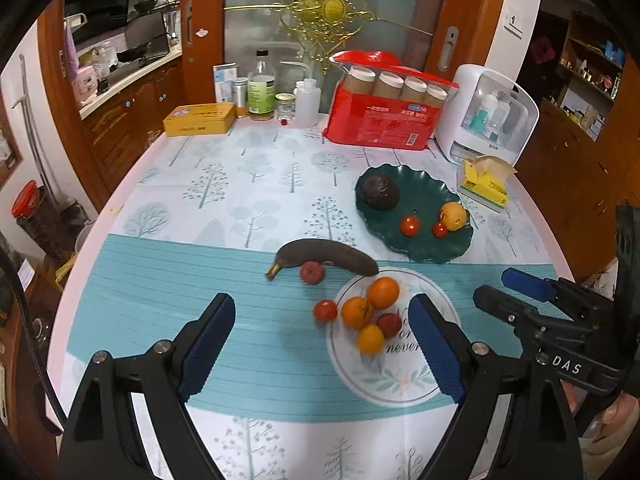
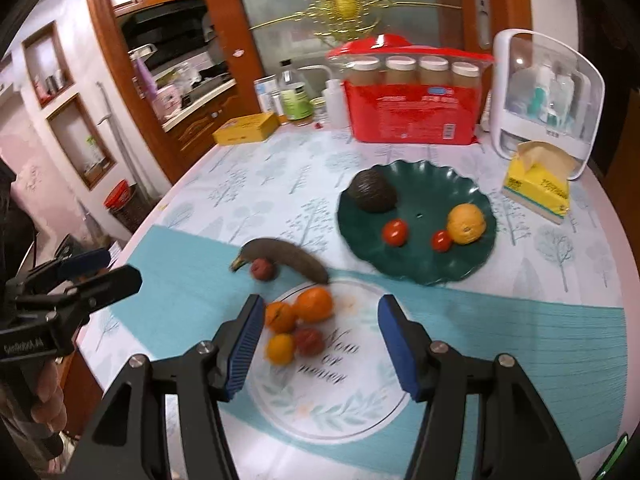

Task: Organize fruits
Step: 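Move both grippers back over the fruit plate, then grasp a red tomato with the left gripper while the right gripper grasps a small mandarin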

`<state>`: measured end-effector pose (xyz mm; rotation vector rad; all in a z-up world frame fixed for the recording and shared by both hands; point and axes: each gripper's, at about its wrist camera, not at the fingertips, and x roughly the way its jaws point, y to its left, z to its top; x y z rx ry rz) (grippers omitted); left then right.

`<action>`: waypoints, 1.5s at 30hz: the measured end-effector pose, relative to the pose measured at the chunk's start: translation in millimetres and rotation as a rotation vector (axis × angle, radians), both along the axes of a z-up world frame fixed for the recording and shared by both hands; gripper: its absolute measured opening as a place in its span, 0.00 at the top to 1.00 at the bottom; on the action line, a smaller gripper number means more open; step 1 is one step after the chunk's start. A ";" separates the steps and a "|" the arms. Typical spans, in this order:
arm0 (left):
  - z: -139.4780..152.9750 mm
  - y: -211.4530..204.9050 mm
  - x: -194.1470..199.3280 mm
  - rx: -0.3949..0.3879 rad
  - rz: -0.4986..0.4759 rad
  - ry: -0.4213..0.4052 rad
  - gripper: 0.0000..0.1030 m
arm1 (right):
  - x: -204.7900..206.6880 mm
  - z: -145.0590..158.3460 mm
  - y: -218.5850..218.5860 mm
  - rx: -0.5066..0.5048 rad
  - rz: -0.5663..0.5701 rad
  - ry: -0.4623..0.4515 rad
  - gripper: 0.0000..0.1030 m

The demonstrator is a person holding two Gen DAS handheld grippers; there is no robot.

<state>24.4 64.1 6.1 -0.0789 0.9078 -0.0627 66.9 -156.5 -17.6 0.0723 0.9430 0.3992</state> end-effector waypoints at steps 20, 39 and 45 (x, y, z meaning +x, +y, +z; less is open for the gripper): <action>-77.5 43.1 60.7 -0.006 -0.191 0.170 0.16 | -7.1 -77.3 57.6 -0.189 -0.108 0.155 0.42; -168.1 -6.6 107.7 -0.052 -0.492 0.353 0.49 | 11.4 -140.7 84.1 -0.086 -0.186 0.271 0.63; -178.0 -11.9 113.0 -0.064 -0.517 0.382 0.52 | 14.2 -141.2 93.4 -0.132 -0.173 0.211 0.67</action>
